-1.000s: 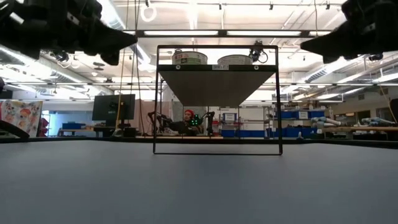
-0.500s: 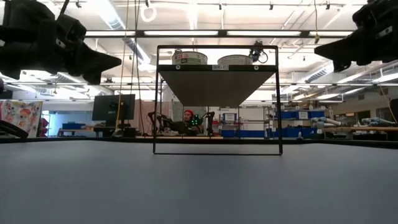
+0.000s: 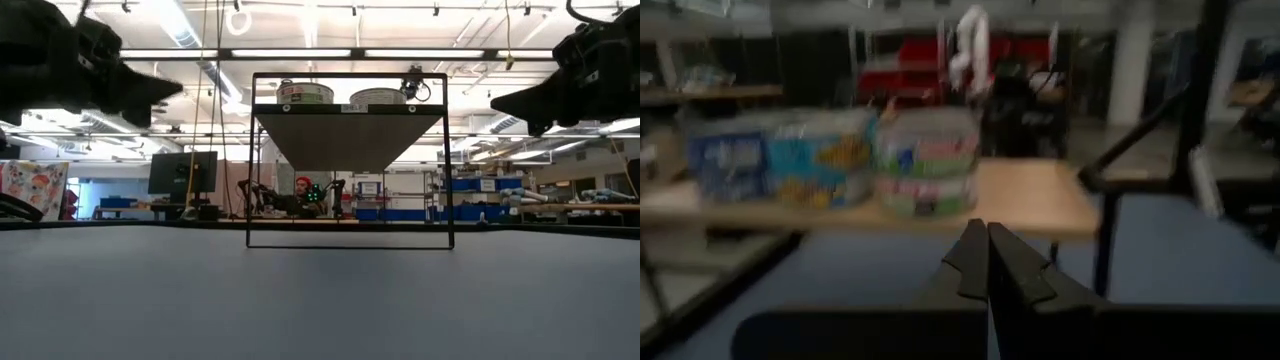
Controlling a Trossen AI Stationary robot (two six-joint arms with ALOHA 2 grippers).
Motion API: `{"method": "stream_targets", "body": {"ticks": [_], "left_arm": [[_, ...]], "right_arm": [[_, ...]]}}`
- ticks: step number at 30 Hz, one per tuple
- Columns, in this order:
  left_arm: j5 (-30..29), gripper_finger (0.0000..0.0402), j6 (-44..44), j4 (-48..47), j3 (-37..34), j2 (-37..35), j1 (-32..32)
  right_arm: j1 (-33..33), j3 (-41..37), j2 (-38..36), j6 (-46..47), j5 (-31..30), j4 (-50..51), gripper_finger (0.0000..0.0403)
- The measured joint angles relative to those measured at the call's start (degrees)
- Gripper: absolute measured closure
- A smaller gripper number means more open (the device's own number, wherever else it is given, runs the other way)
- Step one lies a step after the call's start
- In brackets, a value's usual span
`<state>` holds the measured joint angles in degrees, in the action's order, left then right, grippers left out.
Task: Stack canned seafood by type on shelf
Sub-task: Return to Home Position
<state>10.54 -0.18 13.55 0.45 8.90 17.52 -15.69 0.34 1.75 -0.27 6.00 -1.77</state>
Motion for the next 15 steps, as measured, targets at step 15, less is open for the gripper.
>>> {"method": "stream_targets", "body": {"ticks": [15], "left_arm": [[0.66,0.0400,-4.59,-9.40,-0.02,-8.92,2.64]], "right_arm": [[-5.44,0.00,0.47,-2.80,1.89,-0.38,0.0401]]}}
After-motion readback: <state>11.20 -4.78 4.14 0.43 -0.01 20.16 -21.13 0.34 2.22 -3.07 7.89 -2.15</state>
